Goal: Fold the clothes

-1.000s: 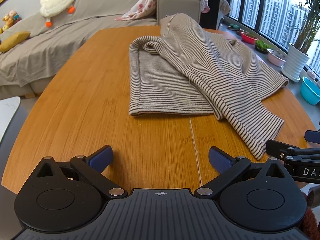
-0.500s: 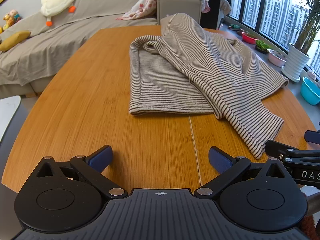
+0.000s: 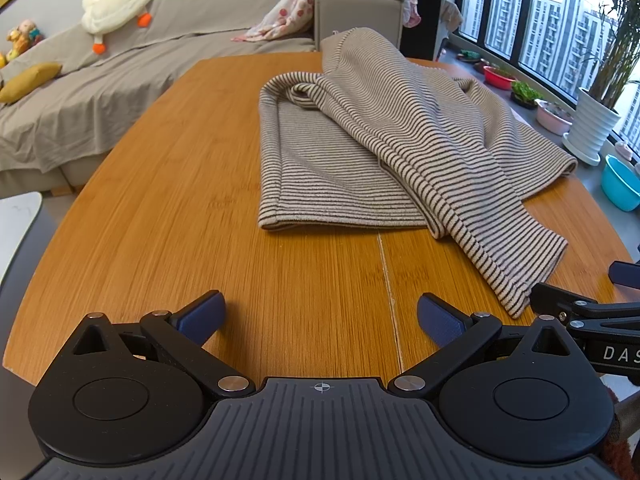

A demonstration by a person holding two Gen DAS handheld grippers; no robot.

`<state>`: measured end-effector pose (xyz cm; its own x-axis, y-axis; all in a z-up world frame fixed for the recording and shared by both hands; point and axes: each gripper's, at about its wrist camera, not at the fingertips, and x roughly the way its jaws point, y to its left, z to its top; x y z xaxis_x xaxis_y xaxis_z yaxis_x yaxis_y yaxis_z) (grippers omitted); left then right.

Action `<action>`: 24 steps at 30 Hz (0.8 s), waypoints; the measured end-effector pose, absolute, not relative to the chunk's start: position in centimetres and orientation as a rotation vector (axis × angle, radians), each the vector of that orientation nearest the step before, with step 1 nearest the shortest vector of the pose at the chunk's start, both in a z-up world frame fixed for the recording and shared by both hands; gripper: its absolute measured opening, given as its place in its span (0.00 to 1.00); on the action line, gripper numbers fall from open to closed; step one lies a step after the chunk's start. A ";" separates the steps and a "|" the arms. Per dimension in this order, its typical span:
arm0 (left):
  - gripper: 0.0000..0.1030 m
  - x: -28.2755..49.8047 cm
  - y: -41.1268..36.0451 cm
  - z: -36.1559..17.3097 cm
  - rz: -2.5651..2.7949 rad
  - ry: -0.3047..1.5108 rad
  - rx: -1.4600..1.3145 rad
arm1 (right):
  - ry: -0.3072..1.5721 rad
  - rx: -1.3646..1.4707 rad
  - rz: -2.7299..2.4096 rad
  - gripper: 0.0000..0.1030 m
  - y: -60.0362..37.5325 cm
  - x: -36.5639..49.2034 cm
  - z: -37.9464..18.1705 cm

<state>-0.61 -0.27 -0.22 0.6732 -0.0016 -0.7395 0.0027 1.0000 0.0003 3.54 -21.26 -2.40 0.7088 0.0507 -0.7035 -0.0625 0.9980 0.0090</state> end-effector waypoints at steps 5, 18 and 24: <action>1.00 -0.5 -0.3 -0.3 -0.002 0.831 0.002 | 0.777 -0.019 0.064 1.00 -21.1 3.4 -2.4; 1.00 -0.5 -0.4 -0.3 -0.002 0.831 0.000 | 0.775 -0.016 0.060 1.00 -20.9 3.4 -2.4; 1.00 -0.6 -0.4 -0.2 -0.003 0.829 0.000 | 0.772 -0.015 0.059 1.00 -20.9 3.4 -2.5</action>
<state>-0.57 -0.38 -0.24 0.6755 -0.0025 -0.7374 0.0024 1.0000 -0.0011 3.43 -20.88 -2.51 0.7149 0.0475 -0.6976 -0.0584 0.9983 0.0082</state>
